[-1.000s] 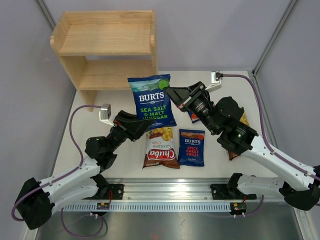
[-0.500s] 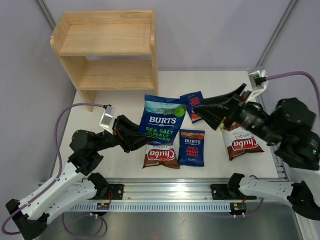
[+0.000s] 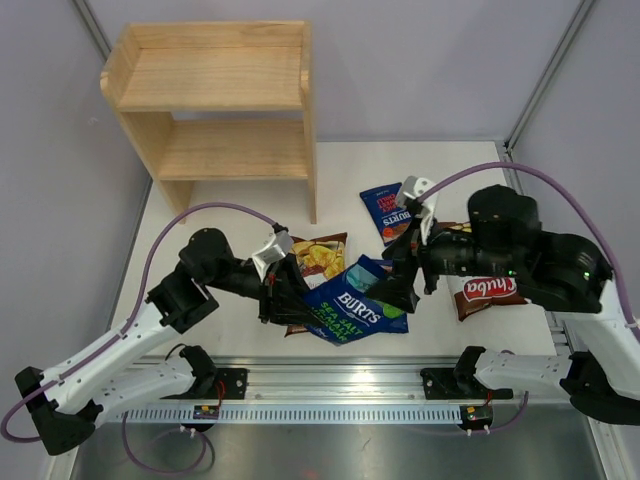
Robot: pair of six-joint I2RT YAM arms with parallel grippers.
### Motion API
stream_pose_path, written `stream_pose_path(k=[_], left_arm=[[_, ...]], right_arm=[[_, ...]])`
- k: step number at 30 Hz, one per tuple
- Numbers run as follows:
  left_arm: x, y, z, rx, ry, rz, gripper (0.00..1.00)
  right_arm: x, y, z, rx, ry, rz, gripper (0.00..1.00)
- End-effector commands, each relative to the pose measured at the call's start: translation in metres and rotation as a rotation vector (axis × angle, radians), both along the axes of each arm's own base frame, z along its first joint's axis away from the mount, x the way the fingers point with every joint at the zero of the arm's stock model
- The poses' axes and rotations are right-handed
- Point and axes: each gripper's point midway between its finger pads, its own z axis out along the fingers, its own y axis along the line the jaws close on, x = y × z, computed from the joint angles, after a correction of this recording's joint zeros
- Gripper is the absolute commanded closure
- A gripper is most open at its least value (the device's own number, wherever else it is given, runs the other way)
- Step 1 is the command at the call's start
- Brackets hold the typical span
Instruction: Place and organize the chips bags onto the shelf
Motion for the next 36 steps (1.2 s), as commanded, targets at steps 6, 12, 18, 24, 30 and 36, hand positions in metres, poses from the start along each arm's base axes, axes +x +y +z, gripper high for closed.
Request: stream_pose_path(k=[6, 12, 18, 24, 30, 36], left_arm=[[-0.021, 0.009, 0.017, -0.061, -0.080, -0.111, 1.00], [-0.019, 0.006, 0.023, -0.041, -0.055, -0.122, 1.00], [-0.018, 0.006, 0.017, 0.003, -0.038, -0.111, 0.98], [-0.018, 0.009, 0.018, -0.002, -0.064, -0.087, 0.92], [0.005, 0.013, 0.032, -0.017, -0.108, 0.122, 0.27], [0.036, 0.033, 0.058, -0.108, -0.140, 0.424, 0.01]], right_arm=[[-0.051, 0.014, -0.025, 0.022, 0.055, 0.344, 0.12], [-0.054, 0.019, -0.026, 0.050, 0.087, 0.361, 0.30], [-0.040, 0.020, -0.016, 0.066, 0.043, 0.282, 0.42], [-0.038, 0.023, -0.018, 0.053, 0.042, 0.284, 0.82], [-0.035, 0.020, -0.002, 0.122, -0.009, 0.248, 1.00], [-0.033, 0.016, 0.033, 0.243, -0.049, 0.198, 1.00]])
